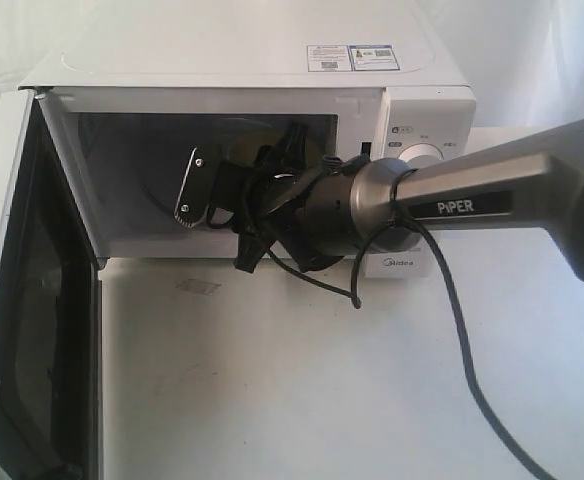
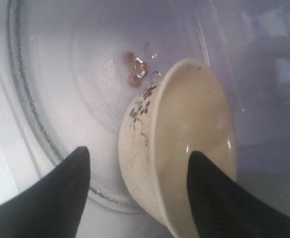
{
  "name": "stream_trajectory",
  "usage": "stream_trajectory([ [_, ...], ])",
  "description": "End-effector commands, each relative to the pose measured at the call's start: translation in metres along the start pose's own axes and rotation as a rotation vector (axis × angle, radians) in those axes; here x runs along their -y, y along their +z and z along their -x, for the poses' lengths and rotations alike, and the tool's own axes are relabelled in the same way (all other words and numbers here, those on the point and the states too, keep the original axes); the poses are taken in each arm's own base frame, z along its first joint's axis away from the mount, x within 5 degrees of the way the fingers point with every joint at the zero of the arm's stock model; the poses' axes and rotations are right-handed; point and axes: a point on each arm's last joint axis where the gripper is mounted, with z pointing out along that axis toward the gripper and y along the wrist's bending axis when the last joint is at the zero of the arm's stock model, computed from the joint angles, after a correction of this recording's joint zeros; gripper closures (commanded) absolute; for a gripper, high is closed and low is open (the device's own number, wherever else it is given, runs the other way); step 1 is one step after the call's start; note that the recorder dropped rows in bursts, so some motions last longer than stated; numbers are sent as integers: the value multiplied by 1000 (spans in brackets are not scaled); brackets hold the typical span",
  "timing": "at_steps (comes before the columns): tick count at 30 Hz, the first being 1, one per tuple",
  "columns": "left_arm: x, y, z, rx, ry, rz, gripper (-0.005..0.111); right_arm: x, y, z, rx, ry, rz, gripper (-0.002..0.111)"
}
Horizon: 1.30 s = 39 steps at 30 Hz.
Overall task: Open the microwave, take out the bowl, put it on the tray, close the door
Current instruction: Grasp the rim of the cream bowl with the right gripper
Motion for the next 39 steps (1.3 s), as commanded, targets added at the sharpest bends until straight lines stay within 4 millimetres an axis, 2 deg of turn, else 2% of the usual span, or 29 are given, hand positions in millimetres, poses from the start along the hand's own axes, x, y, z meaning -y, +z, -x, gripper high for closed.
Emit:
stream_trajectory([
  [1, 0, 0, -1, -1, -10, -3, 107, 4, 8, -1, 1, 12, -4, 54],
  [8, 0, 0, -1, -1, -10, -3, 107, 6, 19, -8, -16, 20, -6, 54],
  [14, 0, 0, -1, -1, -10, -3, 107, -1, 31, -11, -23, 19, 8, 56],
  [15, 0, 0, -1, -1, -10, -3, 107, -1, 33, -10, -21, 19, 9, 58],
  [17, 0, 0, -1, -1, -10, -3, 107, -2, 34, -10, -20, 19, 13, 70],
  [18, 0, 0, -1, -1, -10, -3, 107, -2, 34, -11, -21, 20, 13, 81],
  [21, 0, 0, -1, -1, -10, -3, 107, -1, 33, -11, -35, 42, 2, 100],
  [23, 0, 0, -1, -1, -10, -3, 107, 1, 28, -9, -45, 76, -6, 108],
  [29, 0, 0, -1, -1, -10, -3, 107, 10, 8, 11, -11, 156, -13, 108],
  [34, 0, 0, -1, -1, -10, -3, 107, -9, -8, 19, 37, 202, 115, 108],
  [39, 0, 0, -1, -1, -10, -3, 107, -15, -41, 29, 76, 203, 155, 108],
])
